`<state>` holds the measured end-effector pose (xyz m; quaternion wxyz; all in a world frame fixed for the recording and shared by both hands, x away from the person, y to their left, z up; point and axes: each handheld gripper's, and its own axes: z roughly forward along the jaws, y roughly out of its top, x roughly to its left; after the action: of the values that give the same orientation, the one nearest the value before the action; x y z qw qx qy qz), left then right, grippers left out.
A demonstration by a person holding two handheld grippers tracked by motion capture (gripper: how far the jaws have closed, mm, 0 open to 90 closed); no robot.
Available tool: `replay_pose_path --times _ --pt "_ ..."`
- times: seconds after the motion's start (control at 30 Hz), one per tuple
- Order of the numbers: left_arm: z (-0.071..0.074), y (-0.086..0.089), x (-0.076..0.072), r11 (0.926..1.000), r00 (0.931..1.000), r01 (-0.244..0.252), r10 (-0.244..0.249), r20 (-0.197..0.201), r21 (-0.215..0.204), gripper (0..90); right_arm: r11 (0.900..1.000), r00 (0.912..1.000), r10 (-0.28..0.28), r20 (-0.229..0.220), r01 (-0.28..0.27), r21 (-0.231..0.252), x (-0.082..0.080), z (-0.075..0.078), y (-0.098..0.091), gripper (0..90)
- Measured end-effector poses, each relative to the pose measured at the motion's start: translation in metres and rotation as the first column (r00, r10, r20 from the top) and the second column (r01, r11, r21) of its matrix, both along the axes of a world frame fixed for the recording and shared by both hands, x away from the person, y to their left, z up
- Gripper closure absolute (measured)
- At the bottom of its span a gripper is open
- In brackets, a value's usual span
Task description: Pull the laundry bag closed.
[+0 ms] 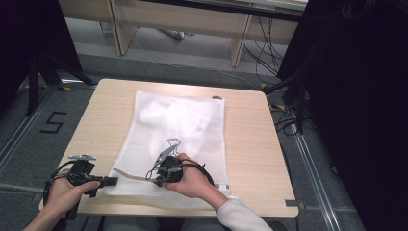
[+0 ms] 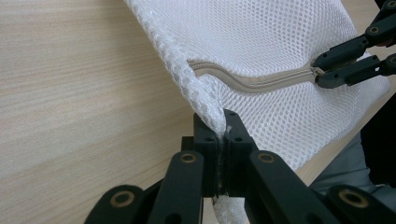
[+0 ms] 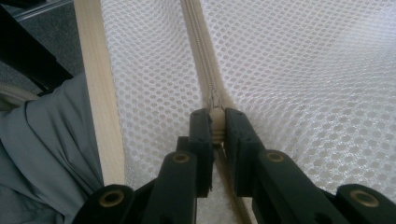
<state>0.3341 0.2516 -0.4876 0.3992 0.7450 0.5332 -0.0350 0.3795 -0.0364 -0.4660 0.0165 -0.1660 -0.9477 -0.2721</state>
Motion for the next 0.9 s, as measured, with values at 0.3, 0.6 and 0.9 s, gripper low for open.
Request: replay_pose_path --times 0.3,0.6,0.9 --pt "0.0 0.0 0.0 1.0 1.0 0.004 -0.004 -0.001 0.0 86.0 0.9999 1.0 -0.009 0.002 0.009 -0.004 -0.001 0.001 -0.003 82.6" --pt "0.0 0.0 0.0 1.0 1.0 -0.002 0.002 -0.001 0.0 86.0 1.0 0.9999 -0.002 0.017 0.002 -0.006 -0.001 0.001 -0.008 82.6" --pt "0.0 0.0 0.0 1.0 1.0 0.001 -0.001 0.0 0.001 86.0 1.0 0.9998 0.0 0.019 0.0 -0.008 -0.001 0.002 -0.011 82.6"
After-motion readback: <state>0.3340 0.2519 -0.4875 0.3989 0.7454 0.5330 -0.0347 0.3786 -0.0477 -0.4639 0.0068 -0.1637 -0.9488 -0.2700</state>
